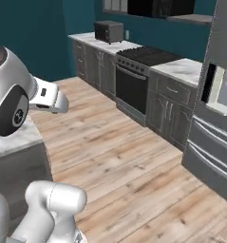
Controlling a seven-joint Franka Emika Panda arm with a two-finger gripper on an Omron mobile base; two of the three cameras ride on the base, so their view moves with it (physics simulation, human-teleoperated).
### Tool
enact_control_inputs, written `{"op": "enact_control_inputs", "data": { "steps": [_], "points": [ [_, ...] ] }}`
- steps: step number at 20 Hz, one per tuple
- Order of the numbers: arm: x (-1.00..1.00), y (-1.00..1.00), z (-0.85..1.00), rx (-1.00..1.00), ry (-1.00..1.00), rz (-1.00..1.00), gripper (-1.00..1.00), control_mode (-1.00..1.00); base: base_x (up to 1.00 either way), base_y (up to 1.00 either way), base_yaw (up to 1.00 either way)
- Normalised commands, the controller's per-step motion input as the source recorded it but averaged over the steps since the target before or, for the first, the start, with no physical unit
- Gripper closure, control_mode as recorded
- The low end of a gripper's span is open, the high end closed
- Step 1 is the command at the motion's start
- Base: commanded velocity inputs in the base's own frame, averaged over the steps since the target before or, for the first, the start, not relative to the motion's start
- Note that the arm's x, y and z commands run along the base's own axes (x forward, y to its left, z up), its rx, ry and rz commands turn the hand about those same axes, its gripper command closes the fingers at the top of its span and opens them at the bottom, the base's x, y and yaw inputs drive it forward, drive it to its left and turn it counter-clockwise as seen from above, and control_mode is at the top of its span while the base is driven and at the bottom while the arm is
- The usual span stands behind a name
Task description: Navigate to the sink.
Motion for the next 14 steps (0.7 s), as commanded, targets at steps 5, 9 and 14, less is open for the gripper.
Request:
{"op": "enact_control_inputs", "data": {
  "steps": [5,9,14],
  "points": [
    [0.00,0.00,0.00,0.00,0.00,0.00,-1.00,1.00,-0.09,0.00,-0.79],
    [0.00,0.00,0.00,0.00,0.00,0.00,-1.00,1.00,-0.17,0.00,-0.91],
    [0.00,0.00,0.00,0.00,0.00,0.00,-1.00,1.00,-0.15,0.00,-0.95]
  ]
}}
